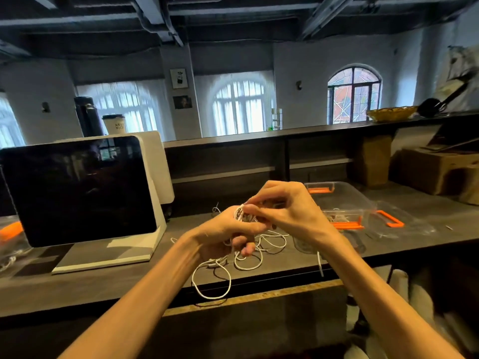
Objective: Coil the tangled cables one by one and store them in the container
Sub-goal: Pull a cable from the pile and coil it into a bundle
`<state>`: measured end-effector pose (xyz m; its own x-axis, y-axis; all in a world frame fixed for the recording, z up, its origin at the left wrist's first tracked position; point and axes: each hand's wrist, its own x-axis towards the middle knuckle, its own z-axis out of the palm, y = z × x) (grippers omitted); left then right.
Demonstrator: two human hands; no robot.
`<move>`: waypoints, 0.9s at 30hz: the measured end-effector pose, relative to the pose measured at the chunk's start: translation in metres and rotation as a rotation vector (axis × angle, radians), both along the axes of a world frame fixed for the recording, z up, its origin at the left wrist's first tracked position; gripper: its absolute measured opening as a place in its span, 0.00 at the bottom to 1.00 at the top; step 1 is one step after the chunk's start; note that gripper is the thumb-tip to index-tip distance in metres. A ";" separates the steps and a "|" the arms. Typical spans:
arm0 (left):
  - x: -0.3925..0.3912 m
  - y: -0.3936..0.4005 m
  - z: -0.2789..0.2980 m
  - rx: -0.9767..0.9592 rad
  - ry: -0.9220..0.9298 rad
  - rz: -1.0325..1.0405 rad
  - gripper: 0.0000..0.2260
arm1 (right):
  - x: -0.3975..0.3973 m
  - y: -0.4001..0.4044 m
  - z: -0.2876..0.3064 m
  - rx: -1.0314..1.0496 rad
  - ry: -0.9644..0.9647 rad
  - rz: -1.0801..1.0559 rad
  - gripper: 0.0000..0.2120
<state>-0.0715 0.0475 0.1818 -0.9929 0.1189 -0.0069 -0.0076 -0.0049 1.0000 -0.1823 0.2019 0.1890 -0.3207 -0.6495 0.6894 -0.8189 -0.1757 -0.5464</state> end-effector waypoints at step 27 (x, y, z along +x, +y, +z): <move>0.020 0.004 -0.037 0.003 0.074 0.408 0.27 | 0.041 -0.007 -0.046 0.031 -0.286 -0.038 0.08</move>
